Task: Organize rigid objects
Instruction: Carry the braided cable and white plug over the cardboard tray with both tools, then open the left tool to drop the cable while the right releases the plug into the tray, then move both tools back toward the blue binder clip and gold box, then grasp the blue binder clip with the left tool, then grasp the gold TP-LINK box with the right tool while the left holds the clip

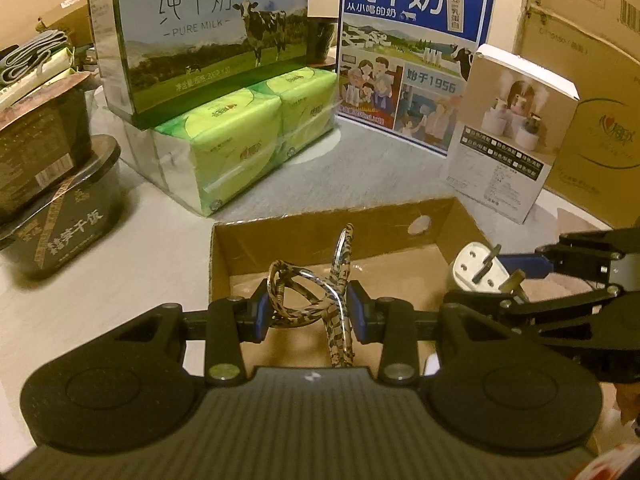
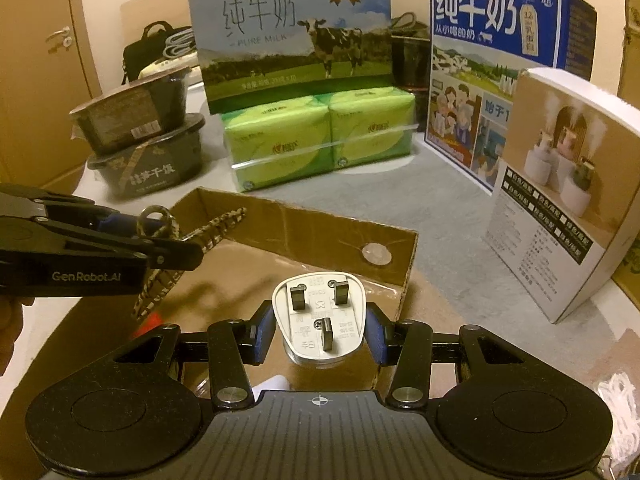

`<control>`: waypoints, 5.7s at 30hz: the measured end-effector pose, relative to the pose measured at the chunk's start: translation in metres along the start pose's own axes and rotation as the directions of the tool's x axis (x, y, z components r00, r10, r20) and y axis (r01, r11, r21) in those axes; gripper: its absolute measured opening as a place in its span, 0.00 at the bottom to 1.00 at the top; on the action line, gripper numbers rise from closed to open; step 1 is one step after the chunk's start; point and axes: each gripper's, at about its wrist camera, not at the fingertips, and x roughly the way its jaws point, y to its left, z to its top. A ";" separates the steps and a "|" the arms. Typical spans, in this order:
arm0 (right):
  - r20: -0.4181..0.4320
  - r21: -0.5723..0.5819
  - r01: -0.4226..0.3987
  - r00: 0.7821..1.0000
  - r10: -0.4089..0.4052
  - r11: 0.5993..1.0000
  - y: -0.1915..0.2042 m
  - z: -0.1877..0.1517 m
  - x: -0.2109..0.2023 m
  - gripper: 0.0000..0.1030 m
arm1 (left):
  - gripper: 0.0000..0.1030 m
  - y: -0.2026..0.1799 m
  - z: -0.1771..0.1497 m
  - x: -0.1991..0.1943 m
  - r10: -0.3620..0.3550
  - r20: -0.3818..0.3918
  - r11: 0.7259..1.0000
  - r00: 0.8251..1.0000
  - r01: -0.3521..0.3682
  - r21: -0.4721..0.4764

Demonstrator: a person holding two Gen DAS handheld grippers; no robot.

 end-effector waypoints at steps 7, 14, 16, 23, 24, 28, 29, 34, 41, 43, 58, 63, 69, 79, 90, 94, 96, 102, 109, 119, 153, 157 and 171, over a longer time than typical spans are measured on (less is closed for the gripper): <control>-0.001 0.007 -0.006 1.000 0.006 1.000 -0.003 -0.002 0.003 0.46 | 0.46 0.007 -0.001 -0.006 0.013 0.038 0.999 0.999 -0.011 -0.046; -0.001 0.003 0.000 1.000 0.000 1.000 -0.001 0.001 0.003 0.46 | 0.46 0.010 -0.008 -0.016 0.021 0.032 0.999 0.999 -0.019 -0.048; 0.000 0.000 0.001 1.000 -0.001 1.000 -0.001 0.002 0.003 0.46 | 0.46 0.009 -0.009 -0.018 0.022 0.032 0.999 0.999 -0.020 -0.046; 0.010 -0.009 0.007 1.000 -0.007 1.000 0.001 0.006 0.004 0.46 | 0.46 0.007 -0.011 -0.018 0.015 0.032 0.999 0.999 -0.014 -0.036; 0.012 -0.010 0.007 1.000 -0.007 1.000 0.001 0.006 0.004 0.46 | 0.46 0.007 -0.011 -0.018 0.017 0.031 0.999 0.999 -0.016 -0.036; 0.036 -0.016 -0.007 0.999 0.007 1.000 0.002 0.007 0.003 0.46 | 0.46 0.008 -0.012 -0.018 0.023 0.029 0.999 0.999 -0.022 -0.033; 0.047 -0.018 -0.006 0.999 0.006 1.000 0.002 0.006 0.002 0.49 | 0.47 0.007 -0.012 -0.019 0.027 0.028 0.999 0.999 -0.026 -0.032; 0.104 -0.005 0.027 0.994 -0.027 1.000 -0.001 0.004 -0.015 0.67 | 0.54 0.006 -0.015 -0.025 0.040 0.028 0.999 0.999 -0.039 -0.037; 0.139 0.084 0.046 0.989 -0.058 0.995 -0.007 -0.013 -0.059 0.69 | 0.63 -0.005 -0.024 -0.054 0.036 0.049 0.996 0.998 -0.032 -0.084; 0.136 0.117 0.048 0.989 -0.064 0.992 -0.007 -0.024 -0.074 0.70 | 0.68 -0.011 -0.029 -0.066 0.034 0.058 0.995 0.998 -0.028 -0.094; 0.143 0.225 0.113 0.979 -0.148 0.968 0.003 -0.099 -0.193 0.73 | 0.85 -0.072 -0.075 -0.162 0.017 0.140 0.988 0.990 0.005 -0.156; 0.140 0.246 0.156 0.971 -0.195 0.957 0.000 -0.124 -0.227 0.74 | 0.88 -0.098 -0.088 -0.184 0.004 0.155 0.984 0.988 0.024 -0.178; 0.127 0.297 0.194 0.962 -0.240 0.935 -0.014 -0.150 -0.260 0.75 | 0.93 -0.136 -0.098 -0.199 -0.022 0.170 0.987 0.985 0.048 -0.152; 0.127 0.344 0.252 0.942 -0.310 0.905 -0.042 -0.175 -0.303 0.75 | 0.94 -0.187 -0.106 -0.197 -0.064 0.158 0.993 0.985 0.079 -0.090; 0.111 0.387 0.293 0.927 -0.359 0.875 -0.073 -0.192 -0.323 0.75 | 0.94 -0.237 -0.104 -0.182 -0.099 0.136 0.995 0.986 0.100 -0.003; 0.106 0.398 0.301 0.923 -0.369 0.867 -0.088 -0.194 -0.323 0.75 | 0.94 -0.249 -0.100 -0.171 -0.103 0.124 0.995 0.987 0.103 0.012; 0.106 0.401 0.300 0.923 -0.369 0.865 -0.095 -0.194 -0.323 0.75 | 0.94 -0.255 -0.098 -0.164 -0.101 0.119 0.995 0.988 0.099 0.022; 0.101 0.390 0.299 0.926 -0.363 0.871 -0.119 -0.187 -0.314 0.75 | 0.93 -0.270 -0.090 -0.139 -0.110 0.105 0.994 0.988 0.107 0.034; 0.080 0.402 0.287 0.935 -0.345 0.870 -0.155 -0.180 -0.293 0.75 | 0.91 -0.287 -0.078 -0.099 -0.118 0.082 0.992 0.990 0.115 0.047; 0.054 0.390 0.282 0.944 -0.327 0.877 -0.199 -0.173 -0.262 0.75 | 0.76 -0.316 -0.064 -0.034 -0.136 0.063 0.989 0.989 0.132 0.072; 0.057 0.342 0.206 0.969 -0.239 0.917 -0.235 -0.147 -0.192 0.78 | 0.04 -0.321 -0.064 0.017 -0.153 0.050 0.981 0.987 0.146 0.129; 0.052 0.325 0.215 0.968 -0.244 0.921 -0.236 -0.142 -0.178 0.90 | 0.04 -0.318 -0.067 0.016 -0.154 0.054 0.981 0.987 0.146 0.128; -0.047 0.348 0.211 0.977 -0.208 0.913 -0.253 -0.131 -0.138 0.88 | 0.39 -0.324 -0.079 0.024 -0.137 0.063 0.980 0.989 0.126 0.154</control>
